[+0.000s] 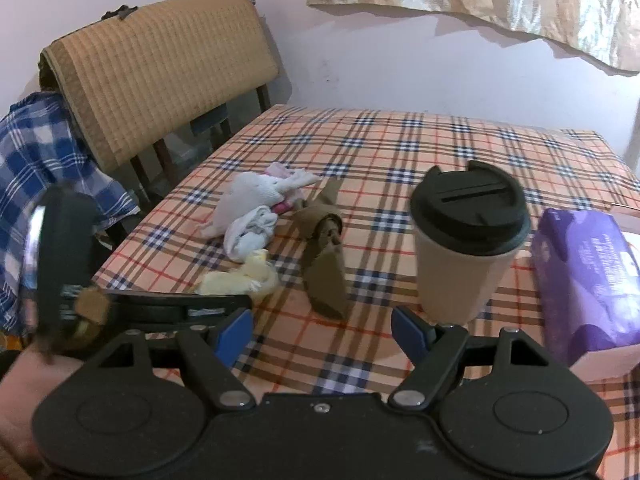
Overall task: Organize soft objects
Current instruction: 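Grasp the yellow plastic bag with the left gripper while the right gripper grasps the brown sock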
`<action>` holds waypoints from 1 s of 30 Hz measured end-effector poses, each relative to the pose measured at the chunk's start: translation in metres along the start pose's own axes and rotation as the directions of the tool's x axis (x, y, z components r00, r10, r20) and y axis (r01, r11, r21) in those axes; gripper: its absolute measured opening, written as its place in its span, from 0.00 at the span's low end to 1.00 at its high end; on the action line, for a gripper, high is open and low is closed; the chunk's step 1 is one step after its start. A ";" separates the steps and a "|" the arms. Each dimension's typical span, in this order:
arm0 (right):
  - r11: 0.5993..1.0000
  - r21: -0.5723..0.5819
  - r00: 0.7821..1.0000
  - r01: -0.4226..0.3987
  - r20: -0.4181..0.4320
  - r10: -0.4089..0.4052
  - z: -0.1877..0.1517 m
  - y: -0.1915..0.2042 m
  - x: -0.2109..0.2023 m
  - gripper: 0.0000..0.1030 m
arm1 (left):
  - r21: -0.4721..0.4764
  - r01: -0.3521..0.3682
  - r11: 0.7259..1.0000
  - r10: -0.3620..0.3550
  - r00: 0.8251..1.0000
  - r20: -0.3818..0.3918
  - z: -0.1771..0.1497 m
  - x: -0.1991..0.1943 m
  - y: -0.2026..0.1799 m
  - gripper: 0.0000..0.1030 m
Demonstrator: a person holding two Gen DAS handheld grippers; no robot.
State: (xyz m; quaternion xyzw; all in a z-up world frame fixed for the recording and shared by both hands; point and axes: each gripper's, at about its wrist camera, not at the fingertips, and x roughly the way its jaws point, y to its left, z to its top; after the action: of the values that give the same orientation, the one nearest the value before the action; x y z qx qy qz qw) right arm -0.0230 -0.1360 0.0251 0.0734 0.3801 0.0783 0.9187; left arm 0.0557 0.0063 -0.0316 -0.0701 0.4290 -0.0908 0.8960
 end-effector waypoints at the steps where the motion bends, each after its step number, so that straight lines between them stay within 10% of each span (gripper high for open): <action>1: 1.000 -0.004 1.000 -0.003 -0.003 0.003 0.000 0.003 0.003 0.87 | -0.004 -0.002 1.000 0.002 1.000 0.009 -0.001 -0.005 0.003 0.23; 30: 0.990 -0.059 0.985 0.124 -0.112 -0.130 0.043 0.031 0.140 0.87 | -0.160 -0.091 0.983 0.111 0.987 0.119 0.017 -0.065 0.083 0.21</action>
State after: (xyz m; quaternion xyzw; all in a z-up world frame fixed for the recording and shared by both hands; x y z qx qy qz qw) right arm 0.1021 -0.0810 -0.0348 0.0203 0.4345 0.0334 0.8998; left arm 0.0380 0.1028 0.0113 -0.1230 0.3796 -0.0072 0.9169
